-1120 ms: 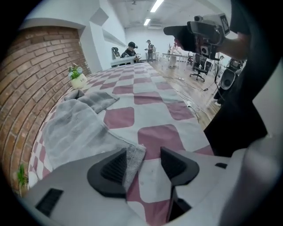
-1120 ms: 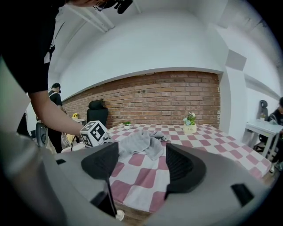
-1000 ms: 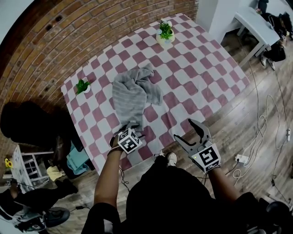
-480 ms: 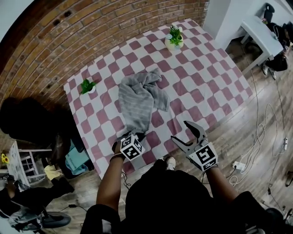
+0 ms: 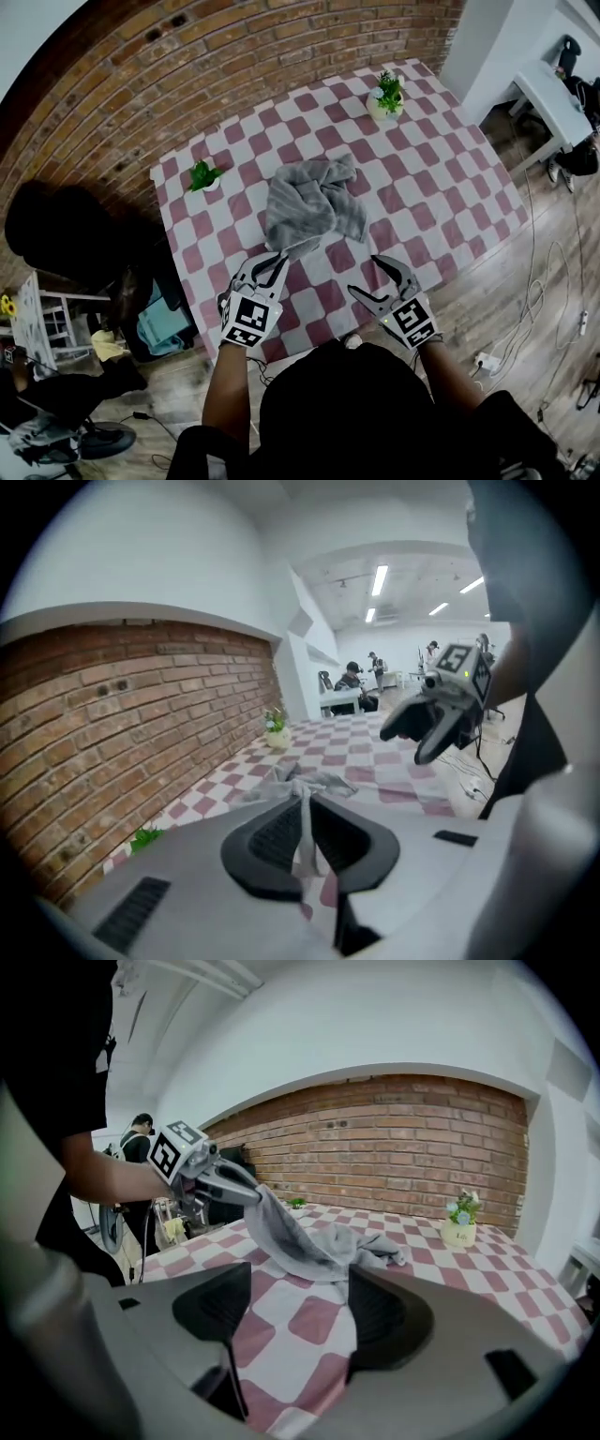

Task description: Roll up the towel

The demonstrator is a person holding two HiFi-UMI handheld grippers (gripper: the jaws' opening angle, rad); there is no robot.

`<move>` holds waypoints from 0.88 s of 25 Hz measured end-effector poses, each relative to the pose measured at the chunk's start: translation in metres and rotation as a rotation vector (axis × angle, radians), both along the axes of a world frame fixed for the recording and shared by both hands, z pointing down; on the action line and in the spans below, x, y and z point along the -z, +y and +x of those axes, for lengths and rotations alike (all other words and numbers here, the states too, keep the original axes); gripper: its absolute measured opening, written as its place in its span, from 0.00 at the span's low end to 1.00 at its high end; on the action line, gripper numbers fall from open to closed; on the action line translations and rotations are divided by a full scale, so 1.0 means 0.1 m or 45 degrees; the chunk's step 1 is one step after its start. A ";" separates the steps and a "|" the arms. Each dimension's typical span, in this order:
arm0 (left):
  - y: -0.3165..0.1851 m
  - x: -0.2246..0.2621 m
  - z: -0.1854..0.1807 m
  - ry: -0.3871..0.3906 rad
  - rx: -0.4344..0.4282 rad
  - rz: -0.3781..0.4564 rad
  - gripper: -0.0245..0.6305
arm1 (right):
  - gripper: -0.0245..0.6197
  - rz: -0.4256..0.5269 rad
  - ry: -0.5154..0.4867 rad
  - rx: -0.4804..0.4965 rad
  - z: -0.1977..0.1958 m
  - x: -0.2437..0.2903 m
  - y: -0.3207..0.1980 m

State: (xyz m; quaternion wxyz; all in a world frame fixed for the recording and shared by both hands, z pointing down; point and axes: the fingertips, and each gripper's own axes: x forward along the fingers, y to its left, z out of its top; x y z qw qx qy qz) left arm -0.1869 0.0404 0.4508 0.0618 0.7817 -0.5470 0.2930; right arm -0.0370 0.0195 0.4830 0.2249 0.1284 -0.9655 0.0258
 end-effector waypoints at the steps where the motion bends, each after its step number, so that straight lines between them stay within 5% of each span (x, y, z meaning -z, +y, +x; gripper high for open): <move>1: -0.02 0.13 -0.04 0.036 0.018 0.035 0.08 | 0.54 0.011 0.001 0.006 -0.06 0.00 -0.01; 4: -0.07 0.52 -0.13 0.127 0.048 0.127 0.08 | 0.54 0.046 0.009 0.029 -0.26 0.00 -0.05; 10: -0.08 1.09 -0.25 0.059 0.108 0.274 0.08 | 0.54 0.104 0.019 0.081 -0.55 -0.02 -0.19; 16: -0.16 1.49 -0.28 0.164 0.185 0.347 0.08 | 0.54 0.060 0.021 0.218 -0.78 -0.13 -0.15; 22: -0.22 1.84 -0.16 0.049 0.214 0.409 0.08 | 0.54 0.090 0.060 0.304 -0.91 -0.25 -0.08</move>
